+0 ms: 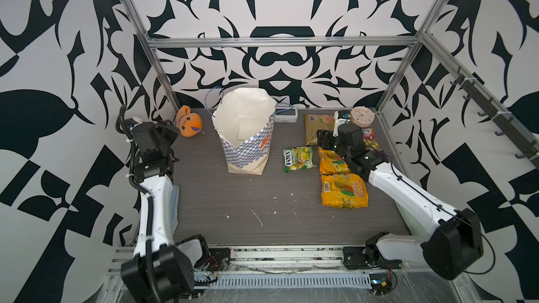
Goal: Take the snacks out of the paper bag
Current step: Rotate the paper bag at the top-center of the table.
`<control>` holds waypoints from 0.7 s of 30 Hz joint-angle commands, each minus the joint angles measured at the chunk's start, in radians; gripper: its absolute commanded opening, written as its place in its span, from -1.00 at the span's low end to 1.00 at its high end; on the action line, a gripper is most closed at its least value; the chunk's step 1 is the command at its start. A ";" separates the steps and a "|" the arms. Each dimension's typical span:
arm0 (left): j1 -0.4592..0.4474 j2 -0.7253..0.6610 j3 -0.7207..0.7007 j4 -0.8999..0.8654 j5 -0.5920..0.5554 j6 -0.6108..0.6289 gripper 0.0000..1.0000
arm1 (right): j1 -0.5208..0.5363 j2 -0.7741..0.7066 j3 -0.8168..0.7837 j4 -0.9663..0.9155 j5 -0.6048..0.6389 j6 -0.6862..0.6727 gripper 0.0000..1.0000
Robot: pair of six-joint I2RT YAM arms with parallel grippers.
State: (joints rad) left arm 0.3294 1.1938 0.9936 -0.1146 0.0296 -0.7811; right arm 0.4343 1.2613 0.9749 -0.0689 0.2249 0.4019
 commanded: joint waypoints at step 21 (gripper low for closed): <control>-0.276 0.403 -0.025 0.044 0.216 -0.107 -0.05 | 0.000 -0.019 -0.046 0.127 0.078 -0.013 0.37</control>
State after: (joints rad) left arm 0.0704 1.5974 0.9932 -0.0914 0.2523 -0.8524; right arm 0.4328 1.2556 0.9150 0.0185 0.2863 0.4034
